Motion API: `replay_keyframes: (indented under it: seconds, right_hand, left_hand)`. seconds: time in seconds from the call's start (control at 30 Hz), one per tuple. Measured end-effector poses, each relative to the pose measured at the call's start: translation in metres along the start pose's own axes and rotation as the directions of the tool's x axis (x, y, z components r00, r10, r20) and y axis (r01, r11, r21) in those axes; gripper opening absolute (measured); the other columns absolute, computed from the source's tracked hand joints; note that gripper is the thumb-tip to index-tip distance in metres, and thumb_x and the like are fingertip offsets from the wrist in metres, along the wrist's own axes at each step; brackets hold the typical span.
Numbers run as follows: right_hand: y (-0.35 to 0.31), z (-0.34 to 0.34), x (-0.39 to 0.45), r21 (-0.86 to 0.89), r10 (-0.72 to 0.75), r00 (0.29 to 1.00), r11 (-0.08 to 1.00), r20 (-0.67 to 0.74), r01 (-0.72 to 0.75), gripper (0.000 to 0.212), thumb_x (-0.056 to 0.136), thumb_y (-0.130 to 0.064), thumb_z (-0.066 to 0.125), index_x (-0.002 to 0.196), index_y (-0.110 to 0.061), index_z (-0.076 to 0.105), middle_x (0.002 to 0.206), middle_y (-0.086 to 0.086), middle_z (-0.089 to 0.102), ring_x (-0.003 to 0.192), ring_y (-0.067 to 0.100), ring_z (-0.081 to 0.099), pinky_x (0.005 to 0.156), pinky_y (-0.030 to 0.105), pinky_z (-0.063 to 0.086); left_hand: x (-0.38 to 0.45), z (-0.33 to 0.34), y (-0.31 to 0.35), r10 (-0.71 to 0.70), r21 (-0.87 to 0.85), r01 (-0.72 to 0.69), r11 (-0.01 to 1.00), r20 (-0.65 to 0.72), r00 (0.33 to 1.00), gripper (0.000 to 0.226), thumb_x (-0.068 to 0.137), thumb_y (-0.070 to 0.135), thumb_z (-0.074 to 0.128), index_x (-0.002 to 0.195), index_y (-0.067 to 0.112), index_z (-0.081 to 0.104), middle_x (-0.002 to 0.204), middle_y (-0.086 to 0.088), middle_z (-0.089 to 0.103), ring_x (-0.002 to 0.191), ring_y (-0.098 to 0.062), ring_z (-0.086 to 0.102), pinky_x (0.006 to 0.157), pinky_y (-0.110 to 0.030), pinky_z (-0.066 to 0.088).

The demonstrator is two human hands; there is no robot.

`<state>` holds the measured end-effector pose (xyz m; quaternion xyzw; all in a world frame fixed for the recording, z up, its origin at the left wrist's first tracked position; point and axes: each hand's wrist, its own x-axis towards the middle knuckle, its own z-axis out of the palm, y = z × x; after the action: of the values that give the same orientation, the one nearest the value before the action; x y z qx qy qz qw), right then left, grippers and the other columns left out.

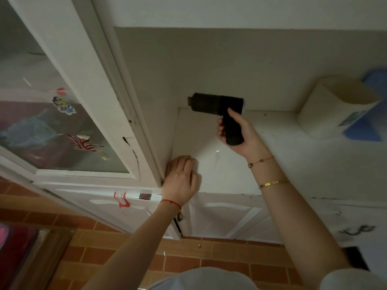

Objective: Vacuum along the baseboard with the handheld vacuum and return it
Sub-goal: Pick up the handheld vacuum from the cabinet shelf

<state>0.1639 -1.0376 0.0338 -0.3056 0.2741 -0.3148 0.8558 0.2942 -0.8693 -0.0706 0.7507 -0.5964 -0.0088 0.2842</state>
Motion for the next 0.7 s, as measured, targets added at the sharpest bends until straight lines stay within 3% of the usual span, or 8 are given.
replay_keyframes:
  seconds: [0.27,0.53,0.7]
  right_hand:
    - [0.016,-0.017,-0.097,-0.019,-0.083,0.994,0.996,-0.067,0.082,0.011,0.093,-0.019,0.054,0.099,-0.01,0.056,0.069,0.004,0.052,0.059,0.014,0.049,0.058,0.023,0.046]
    - [0.041,-0.052,-0.183,0.006,-0.178,0.964,0.983,-0.198,0.183,0.011,0.092,-0.02,0.053,0.091,-0.01,0.057,0.074,0.004,0.056,0.061,0.013,0.051,0.06,0.022,0.047]
    - [0.06,-0.08,-0.252,0.14,-0.236,0.925,0.948,-0.297,0.286,0.005,0.089,-0.013,0.053,0.093,-0.01,0.054,0.076,0.004,0.054,0.066,0.014,0.053,0.064,0.024,0.051]
  left_hand:
    - [-0.005,-0.003,0.003,-0.001,-0.044,0.003,0.999,0.055,0.998,0.034,0.09,0.025,0.044,0.11,0.007,0.065,0.115,-0.012,0.064,0.109,-0.033,0.057,0.091,-0.045,0.05]
    - [-0.029,-0.009,0.048,0.283,-0.144,-0.277,0.95,0.024,0.959,0.029,0.094,0.015,0.048,0.114,0.008,0.067,0.113,-0.008,0.067,0.104,-0.025,0.06,0.092,-0.039,0.051]
    - [-0.044,0.003,0.077,0.475,-0.275,-0.432,0.859,0.112,0.873,0.027,0.097,0.017,0.048,0.114,0.009,0.067,0.112,-0.007,0.067,0.104,-0.023,0.061,0.09,-0.038,0.053]
